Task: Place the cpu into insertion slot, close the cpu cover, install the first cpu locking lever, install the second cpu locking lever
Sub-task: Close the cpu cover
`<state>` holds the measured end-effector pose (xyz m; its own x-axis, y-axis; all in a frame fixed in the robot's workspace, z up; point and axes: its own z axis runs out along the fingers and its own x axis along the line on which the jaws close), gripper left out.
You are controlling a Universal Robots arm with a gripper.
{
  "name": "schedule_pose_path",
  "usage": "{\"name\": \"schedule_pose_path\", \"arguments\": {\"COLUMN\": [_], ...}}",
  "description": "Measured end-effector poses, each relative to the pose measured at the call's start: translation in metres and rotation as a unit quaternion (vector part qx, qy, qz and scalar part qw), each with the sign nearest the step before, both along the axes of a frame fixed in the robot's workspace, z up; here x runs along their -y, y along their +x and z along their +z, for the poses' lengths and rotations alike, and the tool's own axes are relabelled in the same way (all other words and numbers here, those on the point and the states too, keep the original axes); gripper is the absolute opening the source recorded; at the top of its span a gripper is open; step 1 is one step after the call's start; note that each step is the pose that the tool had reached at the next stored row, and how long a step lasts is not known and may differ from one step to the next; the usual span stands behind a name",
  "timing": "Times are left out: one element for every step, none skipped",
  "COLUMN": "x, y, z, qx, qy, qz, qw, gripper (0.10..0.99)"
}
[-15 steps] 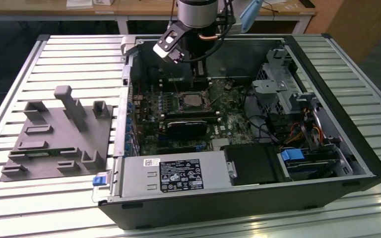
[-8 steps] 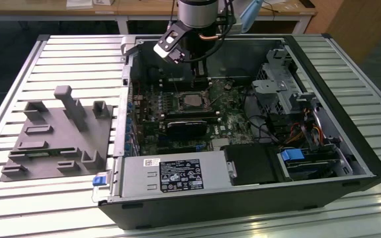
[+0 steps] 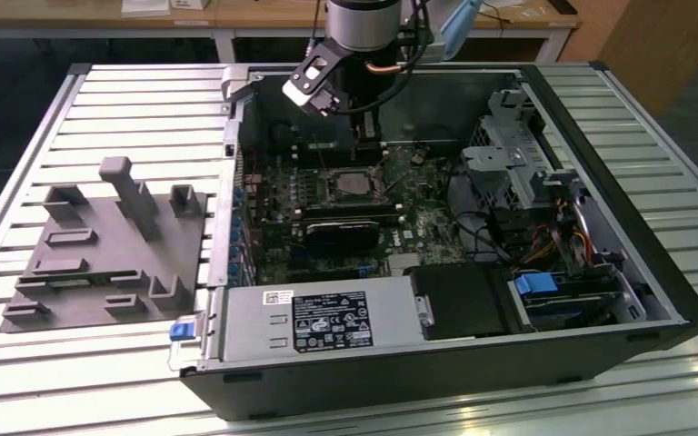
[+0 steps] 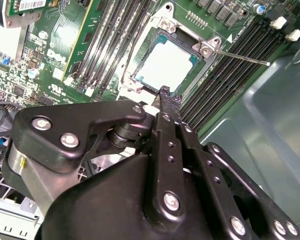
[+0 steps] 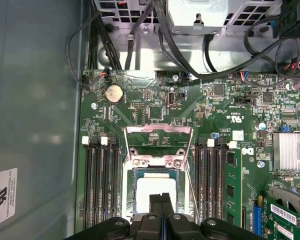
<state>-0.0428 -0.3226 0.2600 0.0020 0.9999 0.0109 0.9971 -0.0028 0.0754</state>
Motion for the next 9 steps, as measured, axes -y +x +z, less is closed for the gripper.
{"name": "schedule_pose_path", "arguments": {"x": [0.0000,0.0000,0.0000,0.0000,0.0000,0.0000,0.0000,0.0000,0.0000], "y": [0.0001,0.0002,0.0003,0.0004,0.0004,0.0004,0.0004,0.0004,0.0004], "z": [0.0000,0.0000,0.0000,0.0000,0.0000,0.0007,0.0018,0.0030,0.0042], "qx": [0.0000,0.0000,0.0000,0.0000,0.0000,-0.0001,-0.0001,0.0000,0.0000], "qy": [0.0000,0.0000,0.0000,0.0000,0.0000,-0.0001,-0.0001,0.0000,0.0000], "qz": [0.000,0.000,0.000,0.000,0.000,0.000,0.000,0.000,0.000], "qw": [1.0000,1.0000,1.0000,1.0000,1.0000,1.0000,1.0000,1.0000,1.0000], "gripper": [0.102,0.102,0.102,0.102,0.102,0.102,0.102,0.102,0.102]}}
